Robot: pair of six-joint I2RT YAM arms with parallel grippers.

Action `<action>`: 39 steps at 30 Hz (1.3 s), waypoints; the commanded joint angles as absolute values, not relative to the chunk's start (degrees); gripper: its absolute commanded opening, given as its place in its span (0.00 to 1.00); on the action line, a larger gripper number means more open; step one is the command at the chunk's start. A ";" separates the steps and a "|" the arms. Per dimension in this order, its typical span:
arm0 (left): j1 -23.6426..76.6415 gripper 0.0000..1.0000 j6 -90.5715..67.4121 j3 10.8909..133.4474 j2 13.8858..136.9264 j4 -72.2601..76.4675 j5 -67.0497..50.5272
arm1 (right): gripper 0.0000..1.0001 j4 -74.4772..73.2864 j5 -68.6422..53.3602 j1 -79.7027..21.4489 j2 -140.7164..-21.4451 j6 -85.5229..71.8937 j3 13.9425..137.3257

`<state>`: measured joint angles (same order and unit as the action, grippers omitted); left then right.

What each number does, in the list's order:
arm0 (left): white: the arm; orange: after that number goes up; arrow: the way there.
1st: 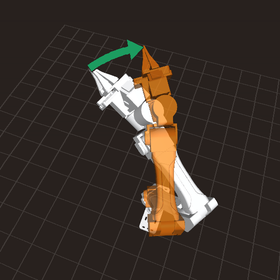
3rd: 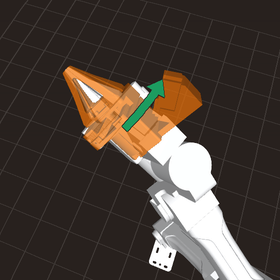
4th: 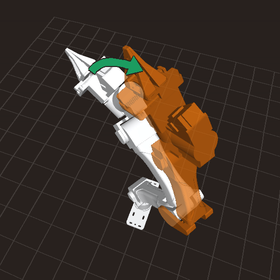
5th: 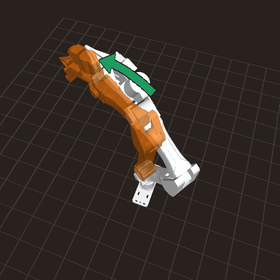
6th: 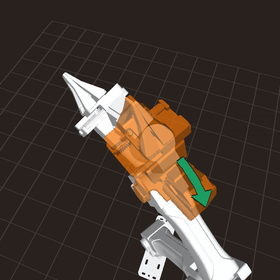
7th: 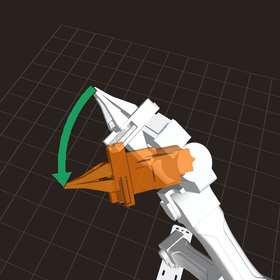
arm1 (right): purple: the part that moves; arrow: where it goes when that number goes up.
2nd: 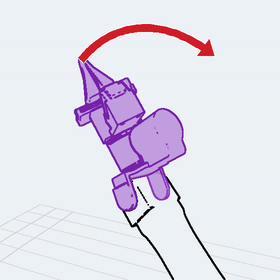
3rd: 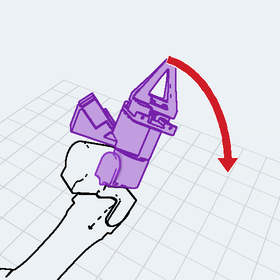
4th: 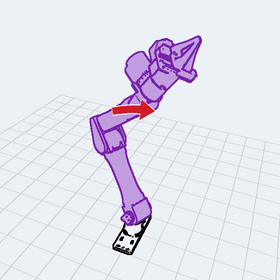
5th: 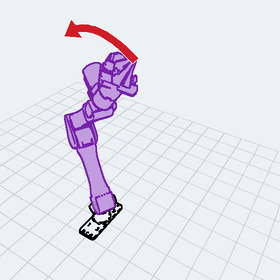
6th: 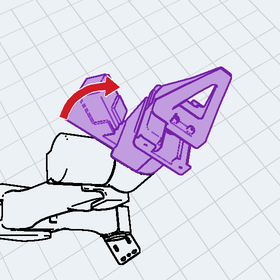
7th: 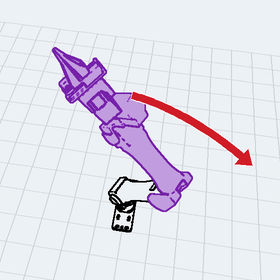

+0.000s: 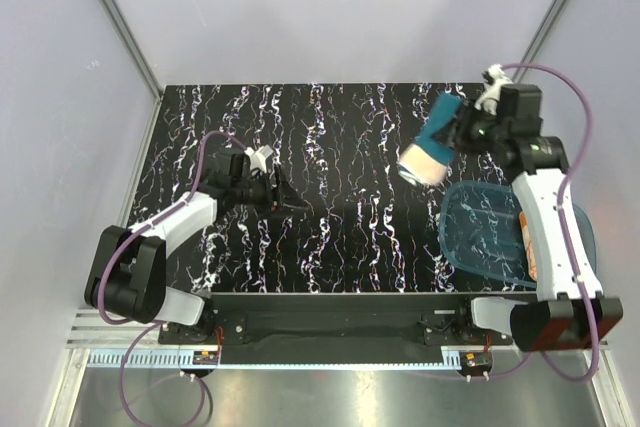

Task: Roll the towels
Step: Place the rolled towel into the container

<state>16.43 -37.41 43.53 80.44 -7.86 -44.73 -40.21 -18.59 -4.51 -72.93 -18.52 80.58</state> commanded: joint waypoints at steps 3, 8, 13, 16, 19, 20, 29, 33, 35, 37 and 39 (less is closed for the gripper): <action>16.26 0.72 -33.14 43.33 80.07 -11.41 -45.53 | 0.00 -60.89 -8.21 2.54 -70.57 -8.97 79.45; 16.26 0.72 -28.75 45.09 78.23 -15.82 -43.95 | 0.00 -65.38 5.77 2.55 -72.41 -9.31 77.52; 16.26 0.71 -28.74 44.03 77.17 -15.38 -44.65 | 0.00 -66.97 17.39 2.55 -76.63 -11.77 75.16; 16.26 0.71 -28.48 44.03 76.64 -15.47 -45.00 | 0.00 -66.88 20.04 2.55 -80.32 -12.22 74.36; 16.26 0.71 -28.30 43.95 76.38 -15.65 -45.00 | 0.00 -66.36 19.34 2.37 -85.07 -12.83 73.57; 16.26 0.71 -28.30 44.03 76.38 -15.64 -45.00 | 0.00 -66.01 18.90 2.20 -87.43 -13.09 73.39; 15.82 0.71 -27.77 44.30 75.85 -16.08 -45.35 | 0.00 -56.89 1.35 -8.25 -96.32 -14.50 70.84; 15.29 0.71 -27.69 44.30 75.67 -16.17 -45.26 | 0.00 -48.01 -17.95 -13.00 -95.80 -21.06 72.50; 14.86 0.71 -27.60 44.30 75.59 -16.17 -45.26 | 0.00 -40.48 -23.79 -15.02 -95.80 -24.59 73.21; 14.59 0.70 -27.69 44.30 75.59 -16.08 -45.26 | 0.00 -35.53 -29.60 -16.95 -97.11 -29.87 74.79; 14.24 0.70 -27.60 44.21 75.59 -16.17 -45.09 | 0.00 -30.16 -33.90 -18.80 -98.87 -31.72 78.02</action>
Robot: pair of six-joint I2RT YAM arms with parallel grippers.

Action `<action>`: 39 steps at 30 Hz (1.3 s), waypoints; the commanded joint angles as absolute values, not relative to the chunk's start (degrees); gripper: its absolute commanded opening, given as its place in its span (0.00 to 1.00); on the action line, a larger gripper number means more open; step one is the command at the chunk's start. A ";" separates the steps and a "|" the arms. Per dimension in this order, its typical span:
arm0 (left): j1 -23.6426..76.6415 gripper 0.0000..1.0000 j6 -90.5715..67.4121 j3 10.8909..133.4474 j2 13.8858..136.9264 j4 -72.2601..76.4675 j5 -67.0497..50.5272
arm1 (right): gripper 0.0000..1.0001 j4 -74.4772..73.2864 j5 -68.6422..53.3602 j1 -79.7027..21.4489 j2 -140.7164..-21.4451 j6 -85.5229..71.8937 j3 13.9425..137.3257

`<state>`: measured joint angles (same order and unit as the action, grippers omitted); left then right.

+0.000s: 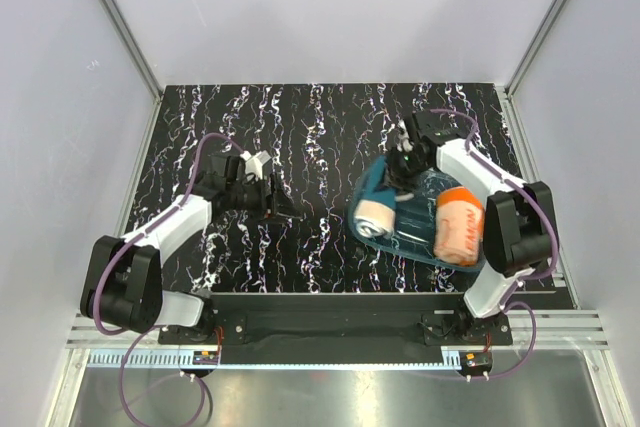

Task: Roll the towels
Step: Place the rolled towel into the container

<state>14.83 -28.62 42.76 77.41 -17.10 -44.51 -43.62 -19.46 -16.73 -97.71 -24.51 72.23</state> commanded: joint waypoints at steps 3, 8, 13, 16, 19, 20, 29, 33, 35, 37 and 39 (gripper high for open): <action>14.06 0.70 -27.25 44.47 75.67 -16.52 -44.12 | 0.00 -33.12 -34.80 -20.74 -102.91 -28.76 83.65; 14.06 0.71 -28.21 46.14 77.07 -15.83 -42.45 | 0.00 -40.68 -31.56 -20.83 -104.68 -20.14 83.15; 14.94 0.71 -32.43 49.65 80.85 -10.99 -40.70 | 0.00 -42.63 -28.57 -20.83 -107.14 -16.08 79.55; 16.44 0.71 -32.17 54.83 84.81 -10.99 -38.41 | 0.00 -40.35 -28.04 -20.83 -106.96 -16.52 76.56; 19.33 0.71 -32.43 58.88 88.76 -10.55 -36.13 | 0.00 -38.77 -27.51 -20.83 -106.52 -17.05 74.71; 21.08 0.71 -32.52 59.84 90.86 -10.46 -34.56 | 0.00 -38.59 -27.25 -20.92 -106.44 -17.22 74.10; 31.63 0.66 -30.24 73.21 102.65 -19.76 -20.68 | 0.00 -37.70 -27.34 -20.92 -103.71 -17.32 72.25; 34.27 0.54 -29.53 75.93 104.94 -23.46 -14.16 | 0.00 -38.49 -27.16 -20.83 -102.75 -16.35 72.33; 35.07 0.44 -29.27 77.42 106.43 -25.31 -11.88 | 0.00 -39.55 -26.72 -20.92 -102.74 -15.65 72.33; 35.33 0.22 -28.83 77.96 107.75 -25.84 -11.08 | 0.00 -40.60 -26.37 -20.83 -102.66 -15.12 72.25; 35.42 0.09 -27.95 78.48 108.37 -25.75 -11.16 | 0.00 -41.65 -24.97 -20.83 -102.74 -14.15 72.07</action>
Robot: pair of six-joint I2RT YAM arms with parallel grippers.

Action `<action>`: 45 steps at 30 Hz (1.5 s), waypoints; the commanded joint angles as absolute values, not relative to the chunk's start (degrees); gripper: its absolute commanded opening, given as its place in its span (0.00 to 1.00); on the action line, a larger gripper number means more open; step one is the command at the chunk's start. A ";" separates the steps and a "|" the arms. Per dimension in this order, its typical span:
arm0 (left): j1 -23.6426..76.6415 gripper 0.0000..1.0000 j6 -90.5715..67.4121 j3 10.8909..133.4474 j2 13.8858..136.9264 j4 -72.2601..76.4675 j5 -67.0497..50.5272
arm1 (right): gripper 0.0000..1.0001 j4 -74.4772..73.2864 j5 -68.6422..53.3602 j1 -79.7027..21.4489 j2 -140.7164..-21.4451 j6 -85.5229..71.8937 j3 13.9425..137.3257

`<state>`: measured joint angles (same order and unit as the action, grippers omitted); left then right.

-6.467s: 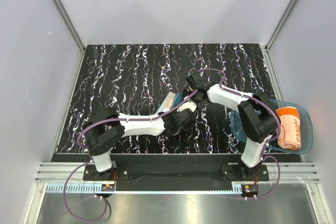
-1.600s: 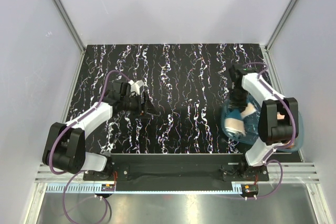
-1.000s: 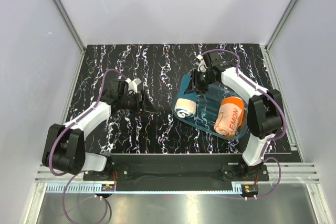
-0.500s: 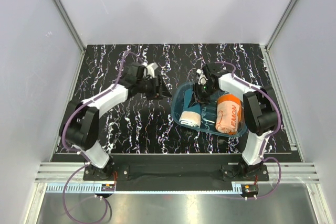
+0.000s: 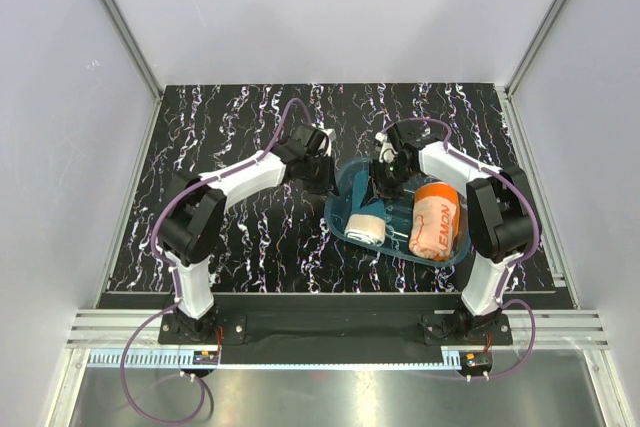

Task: Roll the towels
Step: Place the rolled towel into the container

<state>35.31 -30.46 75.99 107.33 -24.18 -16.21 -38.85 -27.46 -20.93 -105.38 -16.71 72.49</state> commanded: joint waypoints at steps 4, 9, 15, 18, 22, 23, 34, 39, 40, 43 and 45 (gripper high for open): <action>35.42 0.00 -26.46 79.45 109.34 -27.24 -9.93 | 0.00 -44.90 -22.16 -20.83 -104.23 -12.48 72.16; 35.42 0.00 -23.73 80.86 108.46 -30.23 -6.42 | 0.00 -49.91 -16.71 -20.66 -105.55 -10.37 73.39; 35.24 0.00 -23.99 79.10 106.00 -30.50 -4.92 | 0.00 -54.30 -8.45 -20.48 -104.85 -11.69 72.25; 35.24 0.00 -23.91 78.75 105.99 -30.41 -5.10 | 0.00 -55.63 -5.10 -19.95 -104.59 -11.78 71.46; 34.72 0.00 -23.91 78.31 105.38 -30.67 -4.92 | 0.00 -57.56 -1.33 -18.81 -103.19 -11.69 70.23; 34.54 0.00 -23.91 78.05 105.21 -30.59 -4.83 | 0.00 -58.00 -0.54 -18.29 -102.84 -11.78 69.96; 32.78 0.00 -23.12 76.91 102.75 -31.99 -4.66 | 0.18 -62.31 13.25 -15.29 -100.19 -17.92 69.08; 32.70 0.00 -22.50 76.82 102.39 -31.99 -4.83 | 0.54 -63.19 11.52 -15.29 -102.65 -18.89 69.78; 32.78 0.00 -22.59 76.90 102.48 -31.99 -5.10 | 0.54 -63.54 11.43 -15.38 -103.09 -19.16 70.48; 32.70 0.00 -22.67 76.99 102.57 -31.91 -5.36 | 0.59 -64.60 10.99 -15.38 -103.71 -19.16 71.54; 32.70 0.00 -22.68 76.73 102.48 -31.82 -5.36 | 0.68 -65.56 10.55 -15.38 -102.92 -19.25 72.42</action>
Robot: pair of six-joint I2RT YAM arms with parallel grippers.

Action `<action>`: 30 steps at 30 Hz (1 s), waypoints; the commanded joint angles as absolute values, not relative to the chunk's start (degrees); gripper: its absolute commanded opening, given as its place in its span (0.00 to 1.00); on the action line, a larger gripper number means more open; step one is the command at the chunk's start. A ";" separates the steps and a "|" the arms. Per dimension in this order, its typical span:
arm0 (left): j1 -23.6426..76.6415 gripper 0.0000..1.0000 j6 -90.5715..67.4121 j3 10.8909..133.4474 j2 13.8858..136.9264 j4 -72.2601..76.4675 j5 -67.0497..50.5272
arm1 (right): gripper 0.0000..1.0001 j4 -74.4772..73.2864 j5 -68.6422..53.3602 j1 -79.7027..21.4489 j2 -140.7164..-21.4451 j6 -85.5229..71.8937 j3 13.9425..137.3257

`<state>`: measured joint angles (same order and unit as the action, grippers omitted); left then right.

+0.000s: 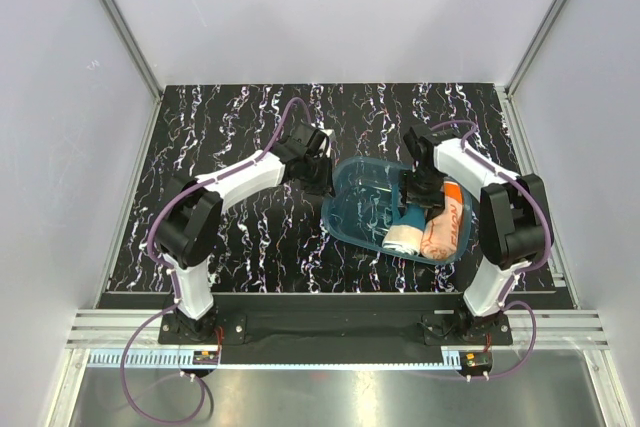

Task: Roll the towels
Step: Place the rolled towel into the container

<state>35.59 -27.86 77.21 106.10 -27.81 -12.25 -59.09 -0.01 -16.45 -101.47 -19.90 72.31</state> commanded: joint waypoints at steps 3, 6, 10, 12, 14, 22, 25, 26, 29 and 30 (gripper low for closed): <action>32.70 0.00 -22.68 76.73 102.57 -31.64 -5.45 | 0.83 -68.02 10.37 -15.38 -101.87 -19.60 75.23; 32.70 0.00 -22.76 76.73 102.57 -31.55 -5.54 | 0.90 -70.66 10.81 -15.38 -101.08 -19.78 78.57; 32.70 0.00 -22.76 76.90 102.66 -31.55 -5.89 | 0.94 -72.42 10.11 -15.47 -99.85 -19.95 81.82; 32.70 0.00 -22.68 76.90 102.74 -31.55 -5.80 | 0.94 -72.77 8.80 -15.38 -98.97 -19.95 82.44; 32.70 0.00 -22.68 76.73 102.83 -31.38 -5.98 | 0.95 -73.30 8.26 -15.38 -98.09 -20.04 82.79; 32.70 0.00 -22.76 76.38 102.92 -31.11 -6.24 | 0.93 -76.20 5.73 -16.08 -95.80 -20.48 87.53; 32.70 0.00 -22.76 76.29 103.18 -31.03 -6.50 | 0.93 -75.41 1.94 -17.05 -95.27 -20.22 88.07; 32.70 0.00 -22.76 76.29 103.44 -31.03 -6.59 | 0.93 -74.54 1.06 -17.31 -95.19 -20.13 87.89; 32.70 0.00 -22.94 76.11 103.62 -30.85 -7.12 | 0.91 -73.22 0.09 -18.10 -95.80 -20.04 86.84; 32.70 0.00 -22.94 76.03 103.62 -30.68 -7.38 | 0.89 -72.95 -1.30 -18.19 -96.15 -19.78 86.31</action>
